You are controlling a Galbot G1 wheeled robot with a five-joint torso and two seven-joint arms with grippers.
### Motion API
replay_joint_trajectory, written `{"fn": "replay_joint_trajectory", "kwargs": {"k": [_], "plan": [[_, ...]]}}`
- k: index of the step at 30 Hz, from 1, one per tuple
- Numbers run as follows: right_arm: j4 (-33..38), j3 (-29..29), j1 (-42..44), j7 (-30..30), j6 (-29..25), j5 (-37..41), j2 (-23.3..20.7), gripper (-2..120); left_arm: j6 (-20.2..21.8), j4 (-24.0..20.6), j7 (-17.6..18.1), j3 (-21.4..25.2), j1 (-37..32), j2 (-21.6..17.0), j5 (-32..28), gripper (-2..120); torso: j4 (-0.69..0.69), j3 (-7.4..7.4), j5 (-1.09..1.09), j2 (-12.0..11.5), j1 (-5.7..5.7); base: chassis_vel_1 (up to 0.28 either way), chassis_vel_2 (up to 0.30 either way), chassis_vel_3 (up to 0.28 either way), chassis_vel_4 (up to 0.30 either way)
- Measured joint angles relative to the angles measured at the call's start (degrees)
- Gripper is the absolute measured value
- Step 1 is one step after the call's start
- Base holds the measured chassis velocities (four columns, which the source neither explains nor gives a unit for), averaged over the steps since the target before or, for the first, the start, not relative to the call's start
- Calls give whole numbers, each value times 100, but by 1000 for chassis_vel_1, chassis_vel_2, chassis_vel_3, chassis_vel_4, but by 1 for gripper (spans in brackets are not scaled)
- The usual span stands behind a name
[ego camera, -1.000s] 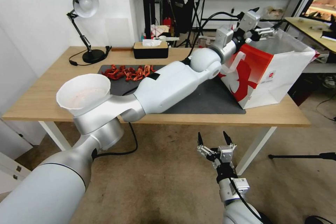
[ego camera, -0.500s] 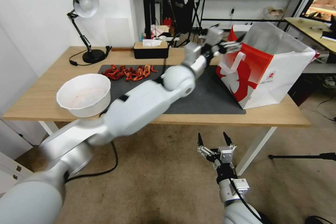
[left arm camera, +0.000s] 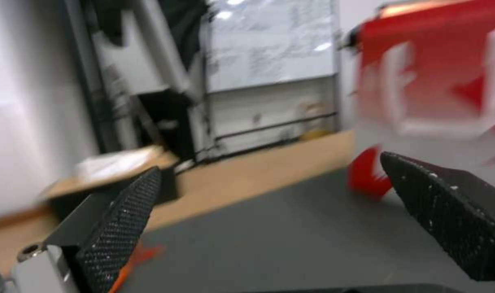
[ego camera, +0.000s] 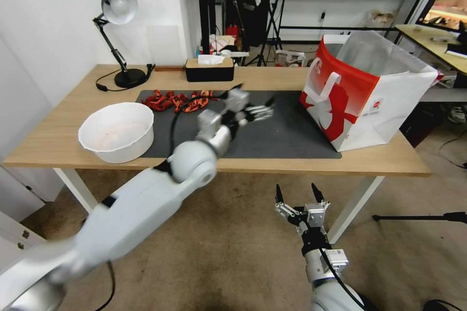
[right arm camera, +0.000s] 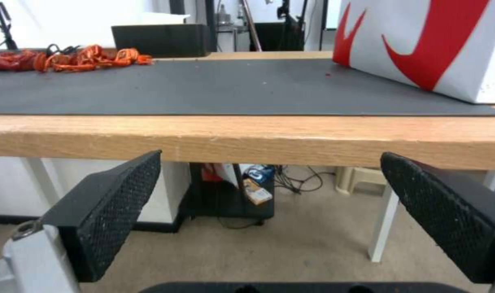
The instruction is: Close the takeout container lid, then place the container into the takeout bag.
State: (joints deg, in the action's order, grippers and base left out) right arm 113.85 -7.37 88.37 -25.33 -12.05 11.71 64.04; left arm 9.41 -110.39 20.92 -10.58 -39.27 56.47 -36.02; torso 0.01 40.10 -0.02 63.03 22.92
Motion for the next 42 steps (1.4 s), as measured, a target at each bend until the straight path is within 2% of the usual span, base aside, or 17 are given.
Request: {"fn": "replay_joint_trajectory", "kwargs": {"k": [1,4,6,8,9,12,13,16,17,23,33,36,42], "plan": [[0,0,0,0,0,0,0,100,0,0,0,0,0,0,0,100,0,0,0,0,0,0,0,0,0],[13,1,2,-2,7,-18,-25,100,47,-293,320,413,-828,-196,340,100,-1,0,-1,0,0,0,0,0,0],[13,-4,2,-4,5,-39,-32,100,21,-338,373,495,-1019,-235,466,100,-2,0,-1,0,0,0,0,0,0],[38,-21,-3,-12,-5,-98,-62,100,-70,-518,467,825,-1640,-343,789,100,-1,0,1,0,0,0,0,0,0],[38,-21,-3,-12,-5,-98,-62,100,-70,-518,467,825,-1640,-343,789,100,-1,0,1,0,0,0,0,0,0],[88,-54,4,-17,-15,-138,-93,100,-165,-711,555,1209,-2380,-458,1078,100,-1,0,0,0,0,0,0,0,0],[88,-54,4,-17,-15,-138,-93,100,-165,-711,555,1209,-2380,-458,1078,100,-1,0,0,0,0,0,0,0,0],[110,-89,13,-26,-35,-165,-106,100,-253,-888,700,1602,-3092,-486,1314,100,0,0,2,0,-1,0,0,0,0],[110,-89,13,-26,-35,-165,-106,100,-253,-888,700,1602,-3092,-486,1314,100,0,0,2,0,-1,0,0,0,0],[156,-123,14,-71,-45,-221,-120,100,-298,-1112,1215,1900,-3979,-268,1679,100,-1,0,1,0,-1,0,0,0,0],[215,-300,134,-97,-335,-255,-168,100,-651,-1071,1293,2052,-4354,43,1726,100,-2,0,2,0,-1,0,0,0,0],[219,-389,154,-73,-473,-227,-187,100,-801,-1008,1170,2056,-4439,112,1640,100,-1,0,2,0,-1,0,0,0,0],[234,-418,146,-81,-480,-203,-198,100,-808,-1004,1120,2032,-4447,142,1496,100,-1,1,2,0,0,0,0,0,0]]}}
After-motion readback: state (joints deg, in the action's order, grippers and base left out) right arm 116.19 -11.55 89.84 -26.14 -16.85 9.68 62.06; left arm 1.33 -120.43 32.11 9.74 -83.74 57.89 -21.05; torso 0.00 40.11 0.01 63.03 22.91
